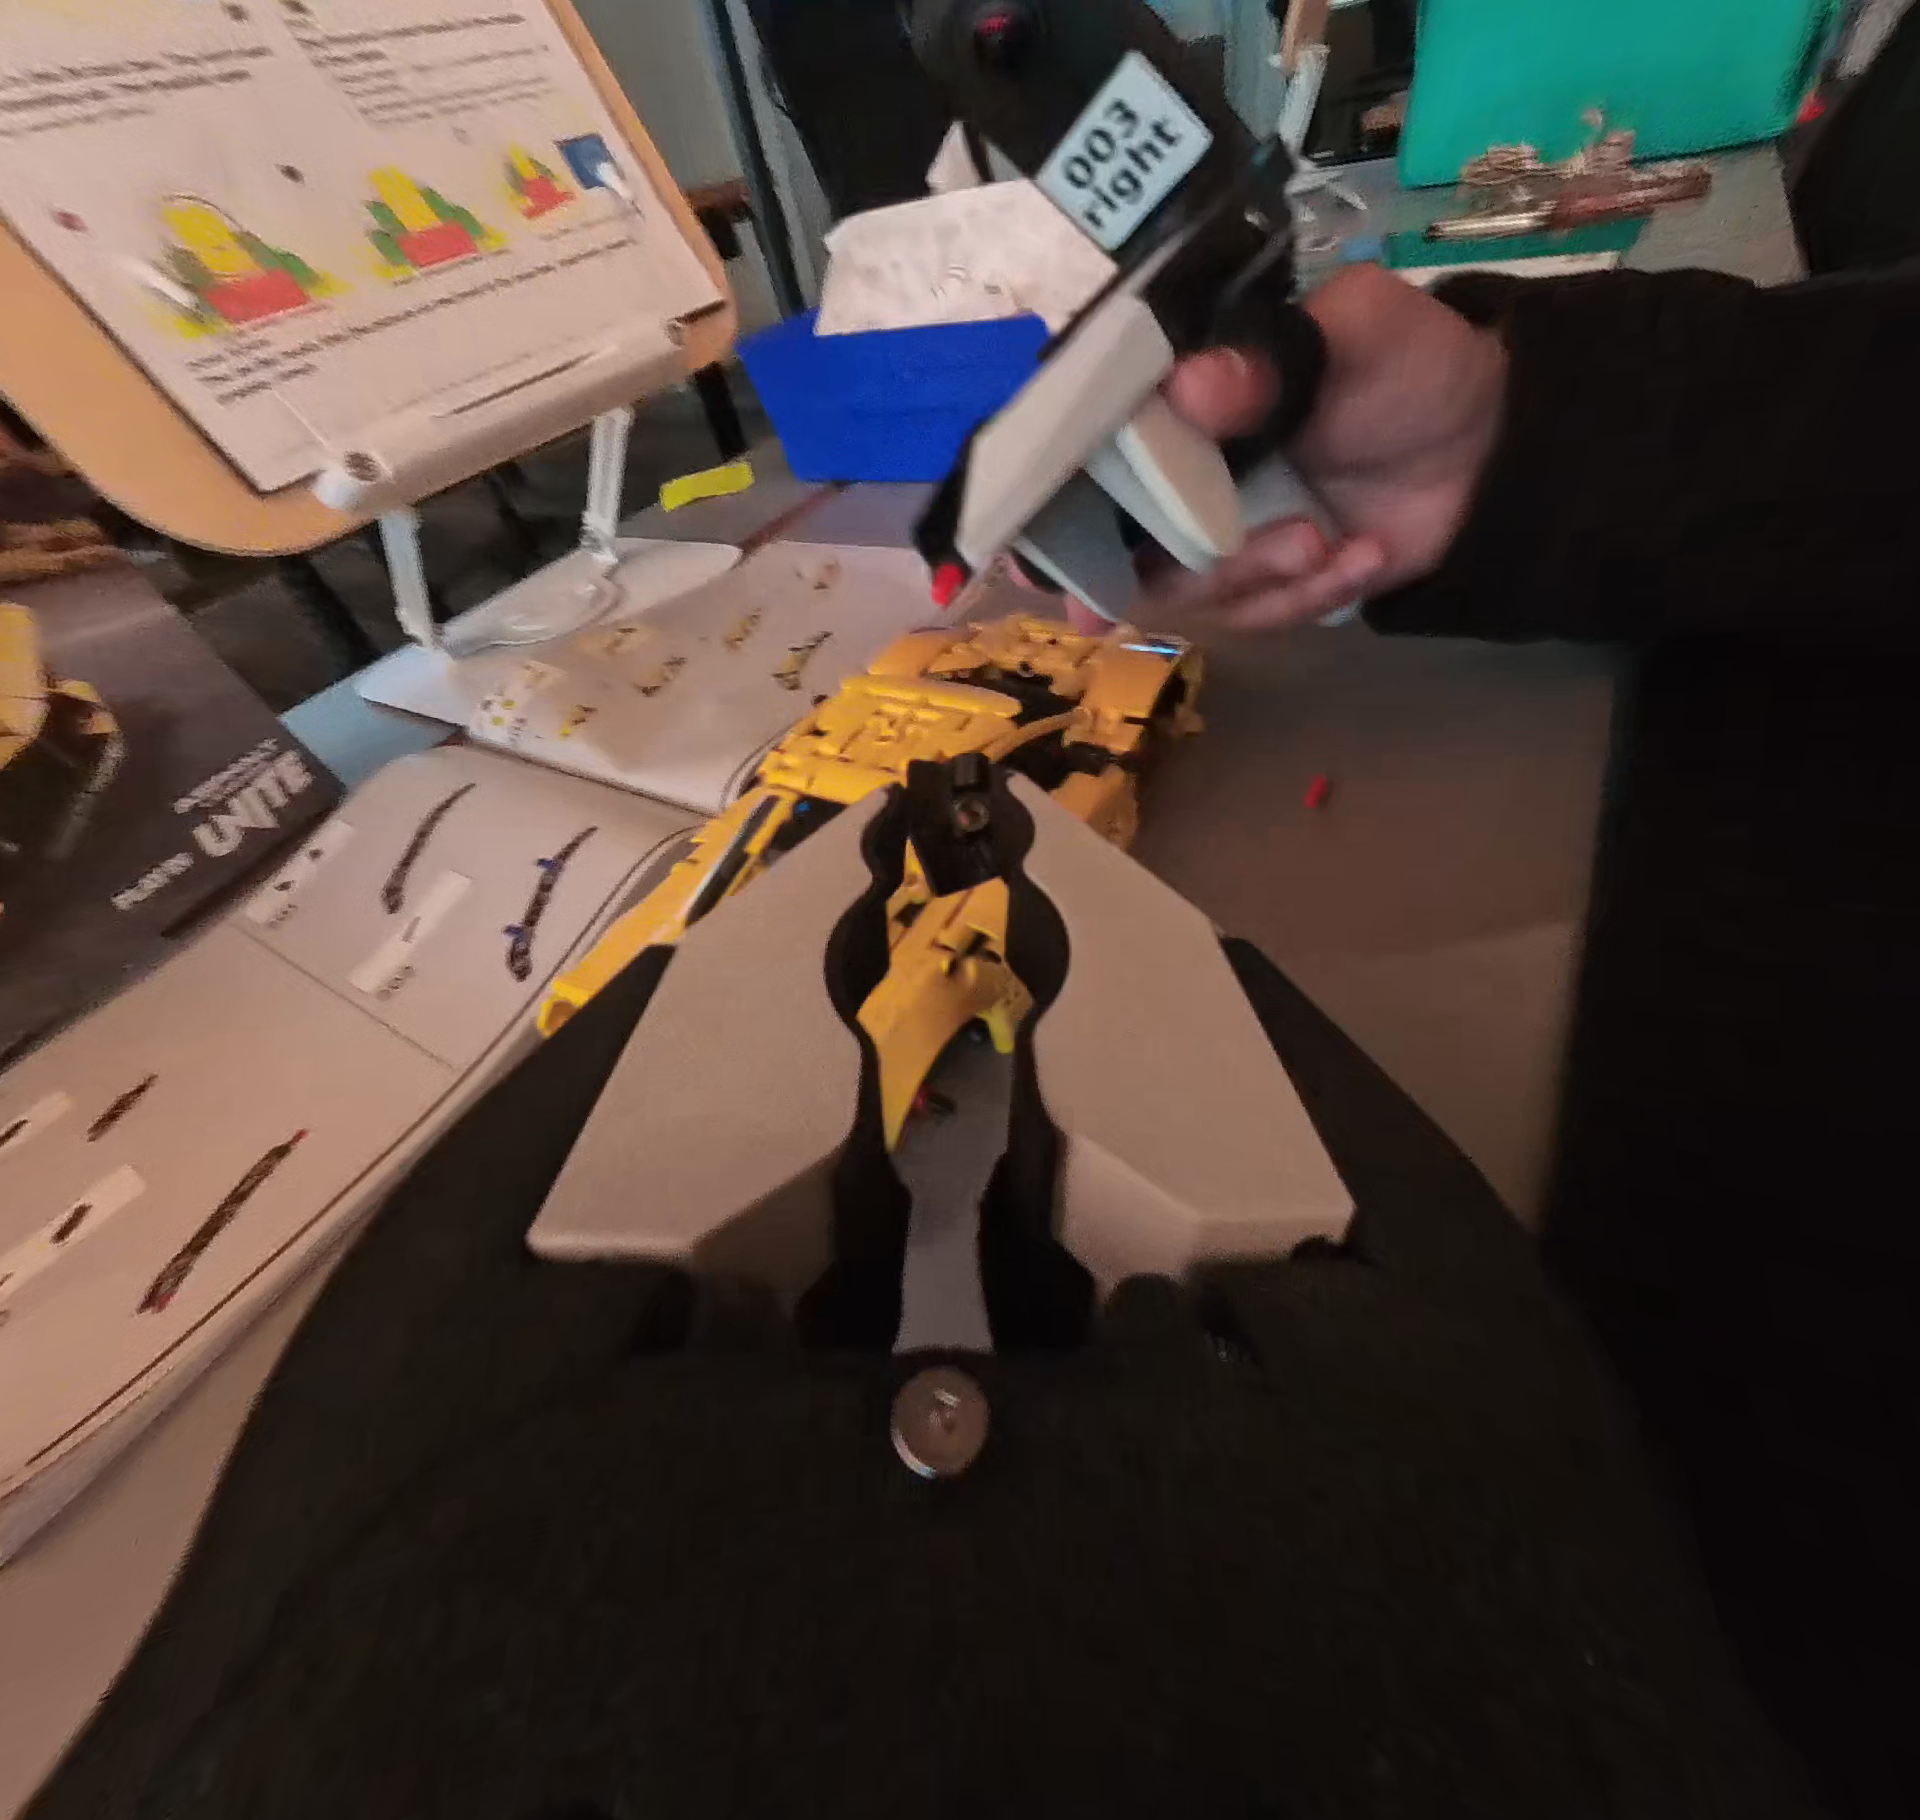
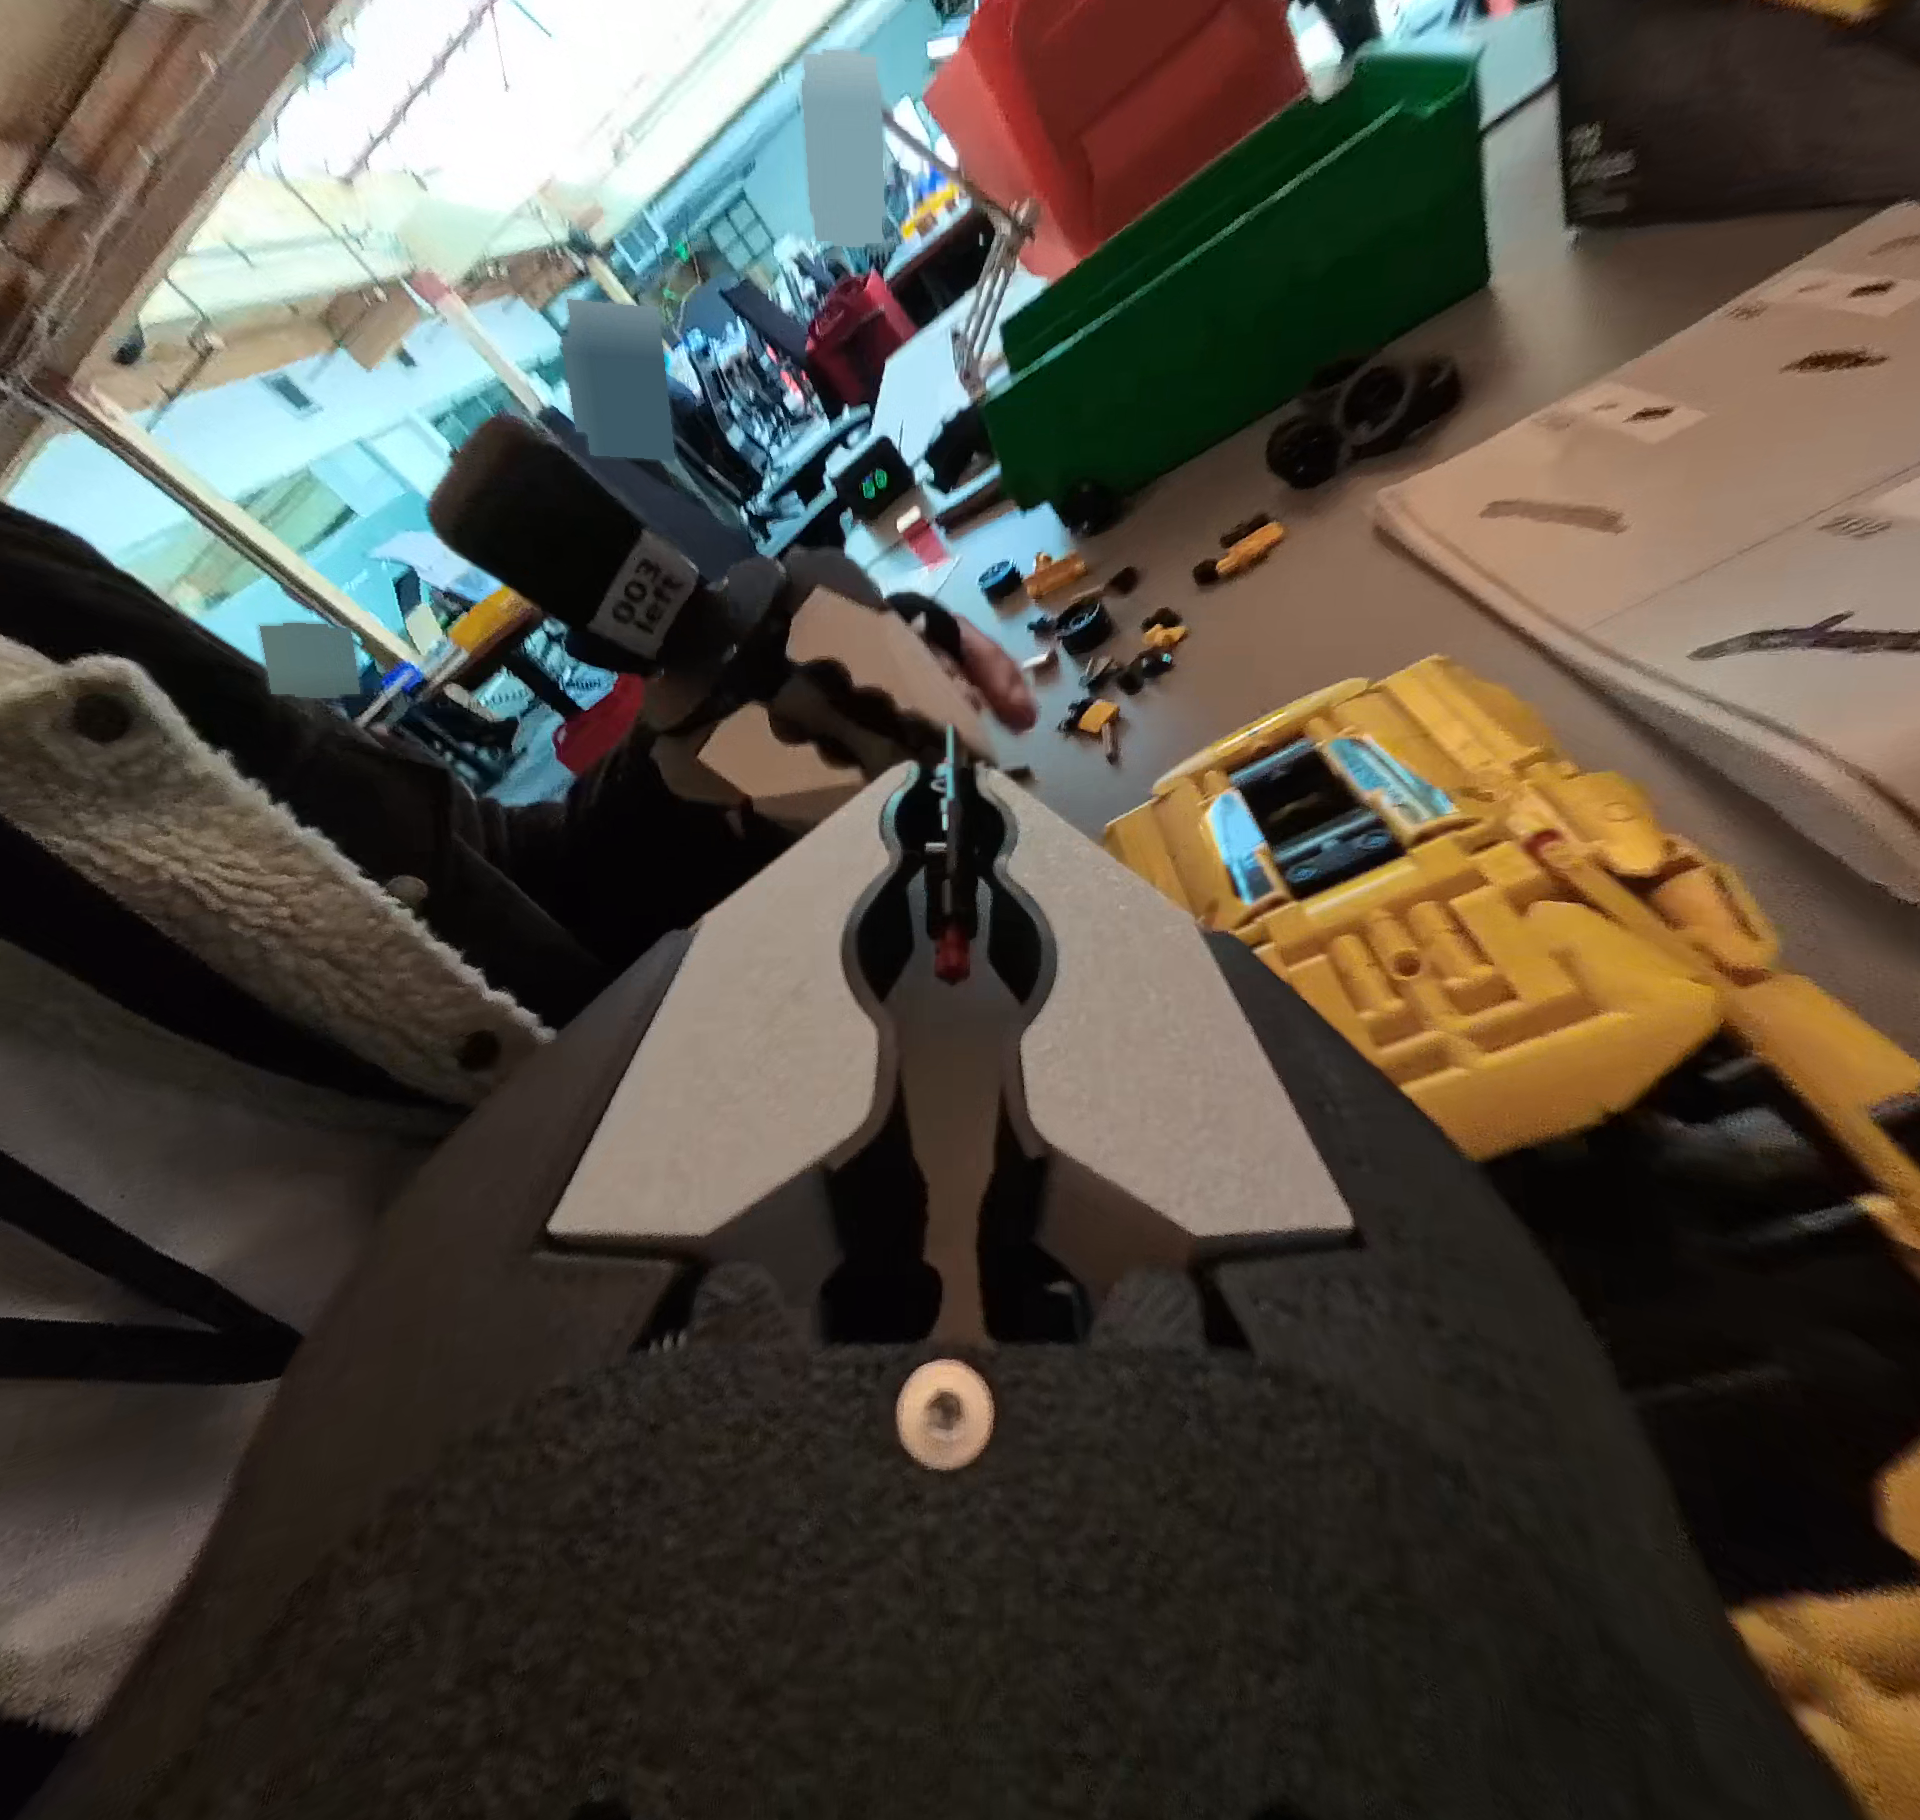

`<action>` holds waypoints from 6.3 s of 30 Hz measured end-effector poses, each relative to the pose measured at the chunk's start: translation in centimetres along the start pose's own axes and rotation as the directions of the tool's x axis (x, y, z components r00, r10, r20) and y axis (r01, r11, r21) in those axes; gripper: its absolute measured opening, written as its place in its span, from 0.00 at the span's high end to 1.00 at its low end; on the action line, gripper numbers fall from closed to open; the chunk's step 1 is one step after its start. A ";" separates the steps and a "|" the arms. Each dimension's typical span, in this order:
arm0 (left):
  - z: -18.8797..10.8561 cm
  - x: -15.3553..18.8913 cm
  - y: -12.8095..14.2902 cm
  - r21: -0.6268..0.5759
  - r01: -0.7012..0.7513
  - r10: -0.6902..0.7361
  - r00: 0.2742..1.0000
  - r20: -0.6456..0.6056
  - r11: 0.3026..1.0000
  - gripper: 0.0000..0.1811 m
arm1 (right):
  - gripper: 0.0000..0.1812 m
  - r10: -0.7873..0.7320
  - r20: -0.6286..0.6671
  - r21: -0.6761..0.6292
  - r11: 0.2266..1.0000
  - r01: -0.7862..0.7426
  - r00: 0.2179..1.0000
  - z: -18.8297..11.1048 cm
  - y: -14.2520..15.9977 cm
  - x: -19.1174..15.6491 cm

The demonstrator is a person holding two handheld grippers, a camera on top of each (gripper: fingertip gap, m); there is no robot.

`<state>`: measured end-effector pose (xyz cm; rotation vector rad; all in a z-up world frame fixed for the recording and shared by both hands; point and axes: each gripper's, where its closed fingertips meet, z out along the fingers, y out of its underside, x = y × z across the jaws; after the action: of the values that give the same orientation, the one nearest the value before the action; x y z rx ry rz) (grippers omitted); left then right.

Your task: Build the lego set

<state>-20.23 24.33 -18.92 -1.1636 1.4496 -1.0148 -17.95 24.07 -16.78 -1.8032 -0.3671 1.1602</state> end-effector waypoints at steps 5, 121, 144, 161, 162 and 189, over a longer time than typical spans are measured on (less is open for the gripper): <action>-0.2 -0.4 -0.1 -0.018 -0.134 0.135 0.987 0.088 0.991 0.92 | 0.96 0.026 -0.008 -0.067 0.997 -0.026 1.000 2.2 1.8 -0.1; 1.4 2.3 5.2 -0.296 -0.133 0.113 0.990 -0.084 0.946 0.93 | 0.96 -0.251 -0.191 -0.434 0.889 0.147 0.949 2.0 7.2 2.3; 0.9 1.5 2.7 -0.151 -0.016 0.005 0.997 -0.078 0.988 1.00 | 0.96 -0.149 -0.181 -0.440 0.896 0.055 0.972 3.3 8.7 2.3; 0.2 1.4 -0.1 0.006 0.342 -0.334 0.921 -0.199 0.940 0.92 | 0.96 0.152 0.099 -0.055 0.988 -0.147 0.983 1.3 1.8 -0.8; 0.3 1.8 -0.3 0.006 0.363 -0.352 0.909 -0.224 0.932 0.90 | 0.96 0.187 0.117 -0.022 0.982 -0.186 0.975 1.3 1.3 -0.7; -1.0 -0.2 -1.4 0.090 0.495 -0.464 0.853 -0.241 0.864 1.00 | 0.96 0.165 0.091 -0.221 0.965 -0.142 0.982 2.8 4.8 -1.5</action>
<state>-20.99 24.30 -17.38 -1.3752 1.2342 -1.6116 -22.07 22.04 -20.26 -1.9876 -0.4351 1.3748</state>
